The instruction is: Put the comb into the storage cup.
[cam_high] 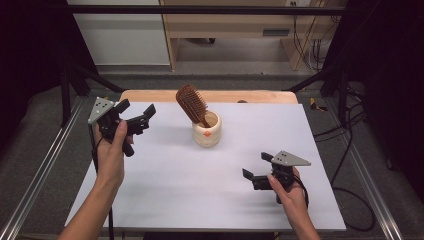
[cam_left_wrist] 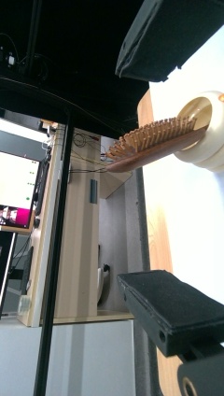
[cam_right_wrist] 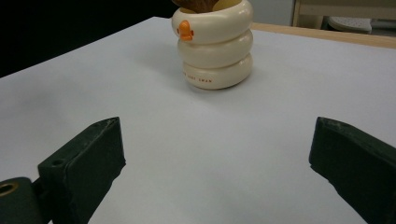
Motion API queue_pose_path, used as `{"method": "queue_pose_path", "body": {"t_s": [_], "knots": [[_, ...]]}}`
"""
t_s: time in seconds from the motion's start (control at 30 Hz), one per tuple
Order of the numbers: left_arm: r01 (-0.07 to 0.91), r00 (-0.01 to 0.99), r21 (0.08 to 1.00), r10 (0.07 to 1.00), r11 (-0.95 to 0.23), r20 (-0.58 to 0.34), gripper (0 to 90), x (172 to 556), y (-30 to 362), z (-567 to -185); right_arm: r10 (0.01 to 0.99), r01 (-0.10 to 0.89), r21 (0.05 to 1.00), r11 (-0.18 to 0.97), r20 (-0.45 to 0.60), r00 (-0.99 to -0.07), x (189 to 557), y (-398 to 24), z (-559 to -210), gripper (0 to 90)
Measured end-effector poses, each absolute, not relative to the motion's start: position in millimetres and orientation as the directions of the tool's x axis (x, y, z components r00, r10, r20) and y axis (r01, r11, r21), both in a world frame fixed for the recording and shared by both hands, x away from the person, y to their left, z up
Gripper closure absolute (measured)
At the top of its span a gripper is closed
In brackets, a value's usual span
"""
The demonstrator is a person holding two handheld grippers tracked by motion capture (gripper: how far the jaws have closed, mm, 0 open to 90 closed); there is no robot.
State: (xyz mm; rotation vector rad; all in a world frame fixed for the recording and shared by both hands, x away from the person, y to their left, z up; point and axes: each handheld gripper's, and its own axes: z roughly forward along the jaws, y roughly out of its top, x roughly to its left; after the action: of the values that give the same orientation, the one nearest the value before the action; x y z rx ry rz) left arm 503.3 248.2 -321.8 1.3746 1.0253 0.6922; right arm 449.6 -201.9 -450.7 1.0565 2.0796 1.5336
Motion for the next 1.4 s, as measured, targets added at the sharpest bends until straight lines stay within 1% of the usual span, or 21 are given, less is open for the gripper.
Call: {"method": "queue_pose_path", "body": {"t_s": [0.17,0.37,0.57,0.7,0.93,1.17,1.4], "knots": [[0.175,0.417,0.977,0.891,0.118,-0.182,2.4,494,256,-323,0.737,0.350,0.928,0.129,0.146,-0.660,447,-204,-448,3.5],[0.158,0.421,0.982,0.892,0.107,-0.165,2.3,480,267,-322,0.740,0.347,0.928,0.132,0.141,-0.658,447,-206,-447,3.5],[0.147,0.427,0.987,0.897,0.058,-0.117,2.2,467,273,-328,0.740,0.336,0.931,0.142,0.125,-0.661,445,-206,-445,3.5],[0.142,0.423,0.989,0.901,0.044,-0.101,2.0,461,278,-334,0.744,0.335,0.931,0.143,0.122,-0.657,446,-207,-445,3.9],[0.140,0.420,0.987,0.899,0.074,-0.127,2.0,454,291,-349,0.751,0.328,0.937,0.122,0.129,-0.647,445,-211,-443,4.2],[0.134,0.416,0.989,0.902,0.069,-0.119,2.0,446,308,-359,0.766,0.338,0.936,0.102,0.143,-0.626,446,-213,-443,4.8],[0.124,0.404,0.990,0.908,0.066,-0.111,2.0,439,323,-358,0.783,0.349,0.933,0.087,0.153,-0.604,452,-216,-443,4.8]]}}
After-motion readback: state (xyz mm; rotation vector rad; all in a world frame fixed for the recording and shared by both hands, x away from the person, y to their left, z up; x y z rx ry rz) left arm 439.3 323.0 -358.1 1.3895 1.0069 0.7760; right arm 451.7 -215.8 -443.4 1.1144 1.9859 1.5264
